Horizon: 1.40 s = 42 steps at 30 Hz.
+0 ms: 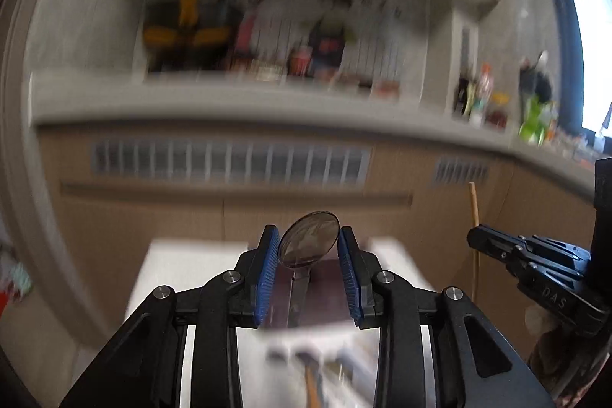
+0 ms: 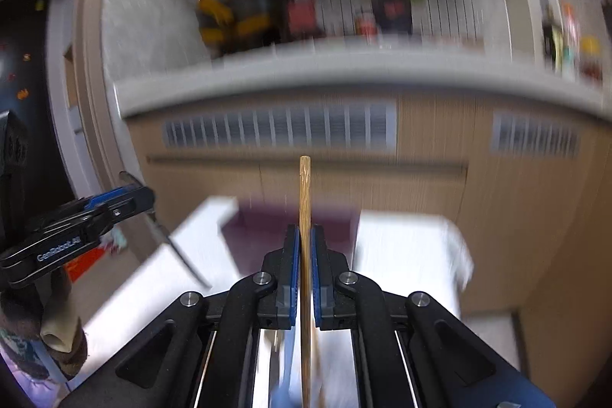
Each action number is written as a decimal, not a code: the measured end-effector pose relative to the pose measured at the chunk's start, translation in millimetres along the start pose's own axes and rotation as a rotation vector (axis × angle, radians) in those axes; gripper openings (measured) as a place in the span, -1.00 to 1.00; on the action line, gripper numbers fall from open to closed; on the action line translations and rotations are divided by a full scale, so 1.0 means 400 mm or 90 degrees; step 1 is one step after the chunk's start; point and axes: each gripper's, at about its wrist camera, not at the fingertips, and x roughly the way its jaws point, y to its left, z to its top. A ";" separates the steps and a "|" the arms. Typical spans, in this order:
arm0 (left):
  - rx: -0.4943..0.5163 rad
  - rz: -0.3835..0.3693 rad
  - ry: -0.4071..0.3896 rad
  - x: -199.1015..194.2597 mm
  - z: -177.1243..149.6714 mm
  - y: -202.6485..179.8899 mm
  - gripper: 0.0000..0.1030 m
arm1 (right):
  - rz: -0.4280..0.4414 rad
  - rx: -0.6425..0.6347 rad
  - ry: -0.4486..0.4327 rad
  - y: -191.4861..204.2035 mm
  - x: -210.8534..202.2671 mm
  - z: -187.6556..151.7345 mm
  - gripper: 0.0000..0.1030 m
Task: Organize utensils
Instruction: 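Raise the chopstick with the right tool while the left tool carries the spoon over the caddy, then open the right tool over the caddy while the left tool drops the spoon in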
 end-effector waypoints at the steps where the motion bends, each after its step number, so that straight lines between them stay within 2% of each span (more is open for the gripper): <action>1: 0.005 -0.007 -0.021 0.010 0.033 -0.003 -0.37 | -0.001 -0.006 -0.024 0.004 -0.006 0.041 -0.90; 3: 0.011 -0.014 -0.054 0.039 0.094 -0.003 -0.37 | 0.003 -0.016 -0.064 0.009 -0.011 0.111 -0.90; 6: -0.009 -0.030 -0.060 0.084 0.146 0.011 -0.37 | -0.013 -0.017 -0.111 0.007 0.009 0.196 -0.90; 9: -0.019 -0.034 -0.057 0.132 0.179 0.029 -0.37 | -0.015 -0.018 -0.128 0.006 0.050 0.235 -0.90; 13: -0.006 -0.024 -0.056 0.178 0.184 0.032 -0.37 | -0.011 -0.010 -0.130 -0.001 0.117 0.254 -0.90; 21: -0.026 -0.030 -0.010 0.282 0.103 0.069 -0.37 | -0.014 0.011 -0.098 -0.017 0.255 0.217 -0.90; 29: -0.054 -0.021 0.073 0.388 -0.019 0.103 -0.37 | -0.039 0.009 -0.061 -0.033 0.372 0.109 -0.90; 33: -0.059 -0.020 0.118 0.409 -0.066 0.107 -0.35 | -0.037 0.020 -0.031 -0.049 0.412 0.062 -0.90; 36: -0.059 -0.019 0.133 0.397 -0.095 0.106 -0.34 | -0.039 0.023 -0.008 -0.055 0.427 0.047 -0.90; 40: -0.064 -0.020 0.139 0.367 -0.105 0.109 -0.30 | -0.032 0.014 -0.044 -0.046 0.385 0.097 -0.90; 42: -0.072 -0.022 0.137 0.348 -0.109 0.116 -0.17 | -0.031 0.003 -0.075 -0.036 0.357 0.128 -0.90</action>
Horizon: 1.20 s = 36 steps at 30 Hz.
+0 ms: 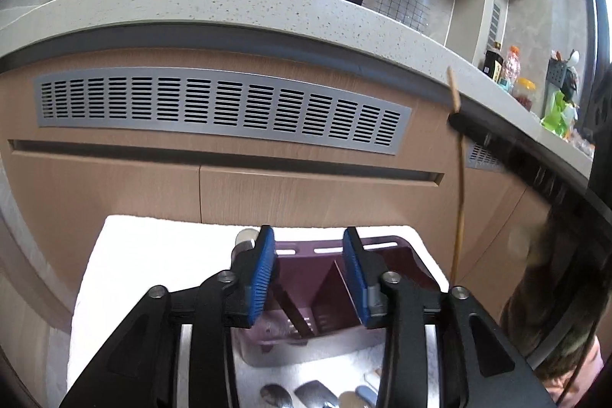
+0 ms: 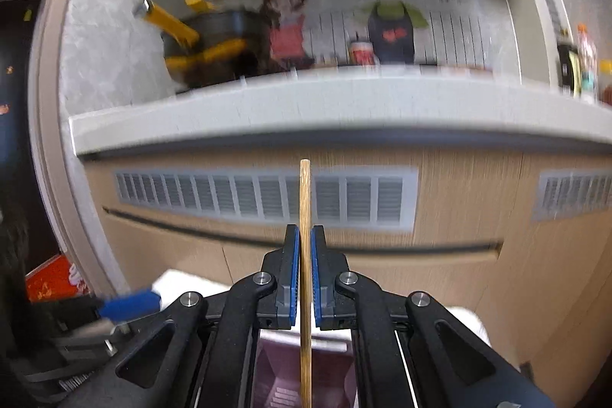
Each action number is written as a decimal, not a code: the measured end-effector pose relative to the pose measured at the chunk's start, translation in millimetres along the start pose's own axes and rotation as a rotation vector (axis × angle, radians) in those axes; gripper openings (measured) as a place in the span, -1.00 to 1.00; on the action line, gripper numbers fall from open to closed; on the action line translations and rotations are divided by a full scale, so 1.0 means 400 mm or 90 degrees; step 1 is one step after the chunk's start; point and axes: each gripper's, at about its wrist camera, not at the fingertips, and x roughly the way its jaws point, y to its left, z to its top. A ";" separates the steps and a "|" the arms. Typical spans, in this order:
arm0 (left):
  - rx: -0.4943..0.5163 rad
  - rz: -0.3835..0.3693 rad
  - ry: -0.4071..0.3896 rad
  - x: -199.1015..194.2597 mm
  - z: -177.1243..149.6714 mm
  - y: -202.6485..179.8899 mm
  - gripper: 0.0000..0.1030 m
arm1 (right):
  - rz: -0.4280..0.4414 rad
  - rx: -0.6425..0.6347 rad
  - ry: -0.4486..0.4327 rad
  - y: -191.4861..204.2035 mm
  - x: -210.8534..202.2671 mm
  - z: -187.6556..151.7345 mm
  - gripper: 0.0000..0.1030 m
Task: Organize utensils
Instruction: 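Open the right tool over the caddy while the left tool drops the spoon in, then bring the right tool to the white plastic spoon while the left tool approaches the wooden spoon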
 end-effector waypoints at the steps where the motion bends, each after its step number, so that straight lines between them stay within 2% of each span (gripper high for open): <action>1: -0.003 0.001 -0.001 -0.010 -0.007 0.003 -0.16 | -0.003 -0.005 -0.012 0.004 -0.008 0.011 -0.90; 6: 0.000 0.009 0.013 -0.048 -0.044 0.008 -0.03 | -0.020 -0.033 -0.071 0.030 -0.008 0.031 -0.90; 10: -0.013 0.024 0.030 -0.077 -0.077 0.025 0.01 | -0.040 -0.052 -0.074 0.045 0.048 0.015 -0.90; 14: -0.033 0.036 0.037 -0.099 -0.106 0.059 0.18 | -0.028 -0.045 -0.024 0.037 0.085 -0.034 -0.88; 16: -0.042 0.039 0.047 -0.097 -0.121 0.076 0.19 | -0.023 -0.043 0.008 0.029 0.083 -0.059 -0.81; 19: -0.053 0.041 0.065 -0.086 -0.137 0.092 0.19 | -0.024 -0.040 0.033 0.009 0.048 -0.088 -0.62; 24: -0.060 0.036 0.092 -0.088 -0.172 0.089 0.19 | -0.040 -0.035 0.071 -0.024 -0.042 -0.121 -0.13; 27: -0.059 0.031 0.110 -0.098 -0.201 0.080 0.19 | -0.045 -0.027 0.111 -0.038 -0.093 -0.153 0.05; 29: -0.050 0.027 0.127 -0.107 -0.227 0.064 0.19 | -0.051 -0.033 0.137 -0.041 -0.121 -0.179 0.10; 32: -0.033 0.013 0.160 -0.117 -0.272 0.033 0.19 | -0.066 -0.058 0.173 -0.033 -0.164 -0.224 0.35; 36: -0.013 0.004 0.206 -0.142 -0.342 -0.003 0.19 | -0.078 -0.078 0.206 -0.029 -0.230 -0.282 0.50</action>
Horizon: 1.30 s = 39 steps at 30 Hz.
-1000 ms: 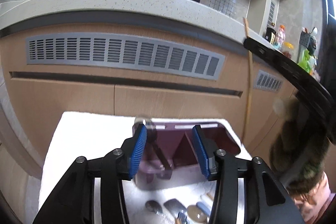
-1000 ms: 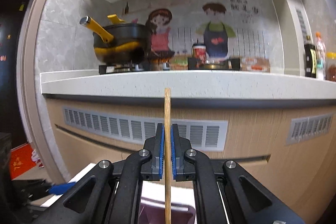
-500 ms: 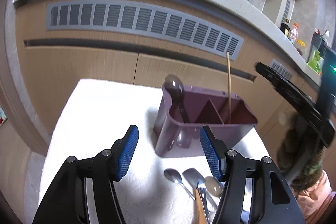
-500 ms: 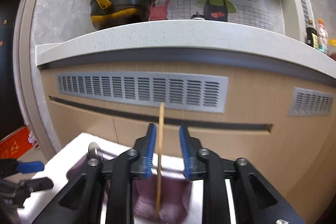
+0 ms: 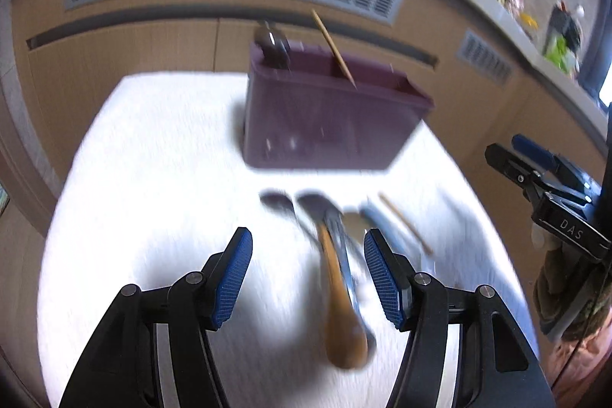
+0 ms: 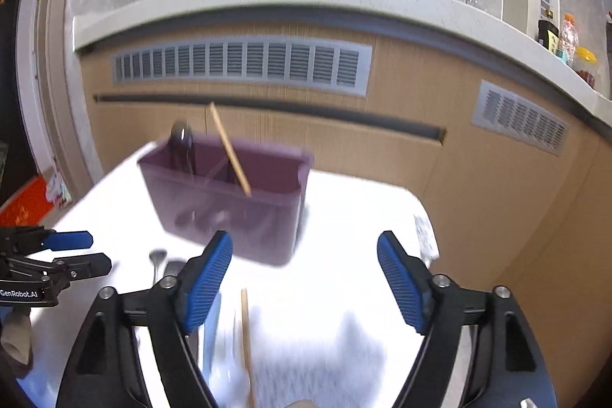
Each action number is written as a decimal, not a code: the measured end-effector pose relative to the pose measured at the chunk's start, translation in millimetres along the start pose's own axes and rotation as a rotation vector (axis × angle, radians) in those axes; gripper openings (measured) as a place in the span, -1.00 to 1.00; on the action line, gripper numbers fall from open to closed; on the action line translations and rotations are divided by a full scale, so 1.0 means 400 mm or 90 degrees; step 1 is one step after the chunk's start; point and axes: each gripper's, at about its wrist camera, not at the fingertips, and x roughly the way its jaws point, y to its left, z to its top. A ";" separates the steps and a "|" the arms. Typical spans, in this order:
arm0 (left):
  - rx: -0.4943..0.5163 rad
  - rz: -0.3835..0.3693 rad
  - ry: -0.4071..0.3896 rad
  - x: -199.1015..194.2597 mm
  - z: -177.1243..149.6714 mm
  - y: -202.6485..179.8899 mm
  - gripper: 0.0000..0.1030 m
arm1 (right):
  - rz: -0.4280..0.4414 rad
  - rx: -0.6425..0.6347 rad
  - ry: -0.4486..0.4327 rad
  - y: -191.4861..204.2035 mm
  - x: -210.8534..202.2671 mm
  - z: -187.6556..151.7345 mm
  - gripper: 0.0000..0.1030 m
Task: Organize utensils
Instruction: 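Bring the right tool to the white plastic spoon while the left tool approaches the wooden spoon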
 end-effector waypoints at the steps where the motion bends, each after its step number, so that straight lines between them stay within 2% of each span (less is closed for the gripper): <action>1: 0.006 0.000 0.007 -0.003 -0.019 -0.010 0.19 | -0.003 -0.005 0.004 0.003 -0.007 -0.016 0.51; 4: 0.027 -0.002 0.023 -0.009 -0.065 -0.039 0.19 | -0.021 -0.023 0.020 0.012 -0.032 -0.068 0.63; 9: 0.048 0.026 0.031 -0.006 -0.127 -0.072 0.19 | -0.054 -0.040 0.035 0.022 -0.058 -0.134 0.75; 13: 0.059 0.055 0.014 -0.004 -0.152 -0.089 0.18 | -0.058 -0.023 0.057 0.012 -0.069 -0.171 0.81; 16: 0.054 0.060 0.024 0.012 -0.152 -0.090 0.12 | -0.063 0.003 0.067 -0.001 -0.082 -0.199 0.88; 18: 0.055 0.073 0.030 0.027 -0.147 -0.090 -0.06 | -0.068 0.021 0.067 -0.009 -0.088 -0.213 0.98; 20: 0.060 0.076 0.034 0.035 -0.146 -0.095 -0.09 | -0.070 0.030 0.068 -0.014 -0.091 -0.223 0.98; 21: 0.069 0.079 0.031 0.036 -0.145 -0.101 -0.16 | -0.072 0.034 0.069 -0.016 -0.092 -0.228 0.98; 22: 0.078 0.081 0.027 0.035 -0.145 -0.107 -0.33 | -0.073 0.037 0.070 -0.017 -0.091 -0.230 0.98; 23: 0.086 0.083 0.020 0.031 -0.144 -0.113 -0.40 | -0.073 0.041 0.071 -0.017 -0.091 -0.231 0.98; 31: 0.086 0.108 -0.094 -0.090 -0.071 -0.096 -0.42 | -0.054 0.021 0.073 -0.008 -0.095 -0.221 0.98; 35: 0.070 0.108 -0.133 -0.136 -0.034 -0.073 -0.45 | -0.018 0.033 0.088 -0.001 -0.089 -0.207 0.98; 37: 0.070 0.114 -0.146 -0.148 -0.027 -0.065 -0.74 | -0.007 0.037 0.091 0.008 -0.086 -0.196 0.98; 39: 0.066 0.116 -0.151 -0.151 -0.020 -0.053 -0.78 | 0.008 0.034 0.088 0.026 -0.083 -0.181 0.98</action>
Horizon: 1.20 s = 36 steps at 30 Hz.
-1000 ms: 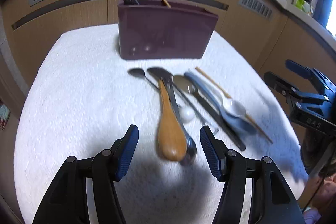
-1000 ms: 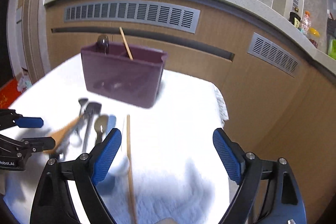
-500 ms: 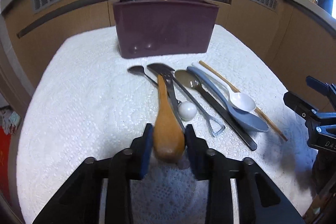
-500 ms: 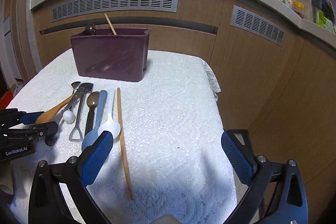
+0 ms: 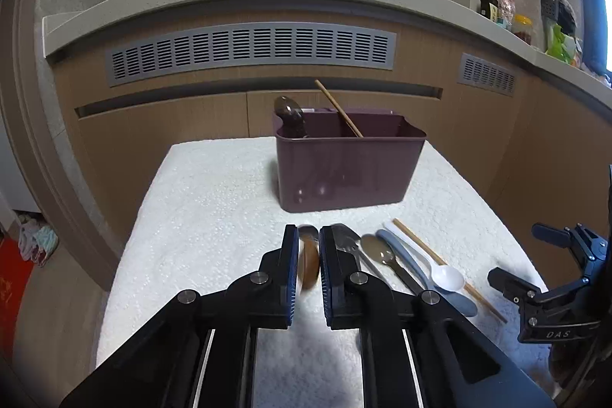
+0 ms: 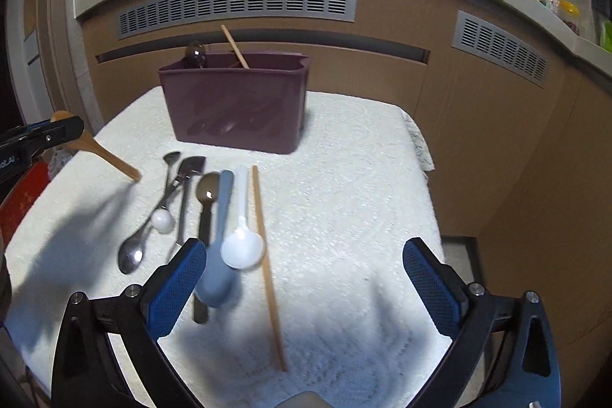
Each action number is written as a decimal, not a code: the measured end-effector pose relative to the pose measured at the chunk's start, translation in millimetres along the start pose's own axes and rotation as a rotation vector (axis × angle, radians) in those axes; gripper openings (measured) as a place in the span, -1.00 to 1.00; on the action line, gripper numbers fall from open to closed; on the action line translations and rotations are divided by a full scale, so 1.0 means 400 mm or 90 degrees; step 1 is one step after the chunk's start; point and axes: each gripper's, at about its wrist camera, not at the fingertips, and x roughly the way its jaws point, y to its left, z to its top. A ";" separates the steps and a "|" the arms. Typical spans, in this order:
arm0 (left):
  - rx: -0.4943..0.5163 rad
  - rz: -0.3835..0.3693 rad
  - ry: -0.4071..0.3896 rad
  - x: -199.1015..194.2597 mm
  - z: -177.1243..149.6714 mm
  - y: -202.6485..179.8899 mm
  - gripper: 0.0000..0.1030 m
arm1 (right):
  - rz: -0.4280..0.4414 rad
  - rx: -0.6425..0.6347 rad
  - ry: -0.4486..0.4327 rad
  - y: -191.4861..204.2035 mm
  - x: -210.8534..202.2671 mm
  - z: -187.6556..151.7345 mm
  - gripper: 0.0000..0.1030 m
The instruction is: Organize utensils
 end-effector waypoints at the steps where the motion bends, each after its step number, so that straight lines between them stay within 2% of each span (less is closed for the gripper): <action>1: -0.004 0.003 0.000 0.004 0.003 0.010 -0.78 | 0.007 -0.004 0.000 0.011 0.003 0.008 0.98; 4: -0.015 0.004 0.001 0.009 -0.004 0.029 -0.78 | 0.035 -0.029 0.001 0.065 0.020 0.040 0.93; 8: -0.041 -0.004 0.011 0.009 -0.017 0.067 -0.78 | 0.066 -0.059 0.020 0.129 0.052 0.070 0.63; 10: -0.051 -0.011 0.022 0.007 -0.026 0.088 -0.78 | 0.067 -0.071 0.024 0.149 0.059 0.072 0.62; 14: -0.070 -0.044 0.085 0.019 -0.066 0.114 -0.77 | 0.047 -0.095 0.032 0.165 0.066 0.060 0.62; 19: -0.050 -0.089 0.161 0.033 -0.146 0.055 -0.71 | 0.027 -0.087 0.049 0.139 0.067 0.031 0.62; 20: -0.044 -0.097 0.171 0.035 -0.159 0.039 -0.67 | 0.022 -0.084 0.051 0.131 0.067 0.025 0.62; 22: -0.019 -0.113 0.192 0.041 -0.186 -0.005 -0.28 | 0.009 -0.076 0.053 0.111 0.065 0.013 0.62; 24: 0.004 -0.105 0.207 0.053 -0.201 -0.043 -0.01 | 0.001 -0.064 0.054 0.088 0.059 0.003 0.62; 26: 0.011 -0.086 0.215 0.069 -0.196 -0.059 -0.01 | -0.004 -0.048 0.054 0.066 0.055 -0.003 0.62; 28: -0.007 -0.082 0.224 0.090 -0.171 -0.053 -0.01 | -0.008 -0.034 0.053 0.048 0.052 -0.007 0.62; 30: -0.029 -0.086 0.255 0.121 -0.143 -0.037 -0.04 | -0.012 -0.026 0.049 0.035 0.047 -0.013 0.62; 33: -0.024 -0.093 0.319 0.176 -0.115 -0.024 -0.41 | -0.015 -0.019 0.040 0.024 0.040 -0.019 0.62; 36: -0.014 -0.091 0.374 0.225 -0.097 -0.023 -0.46 | -0.018 -0.013 0.031 0.013 0.035 -0.023 0.62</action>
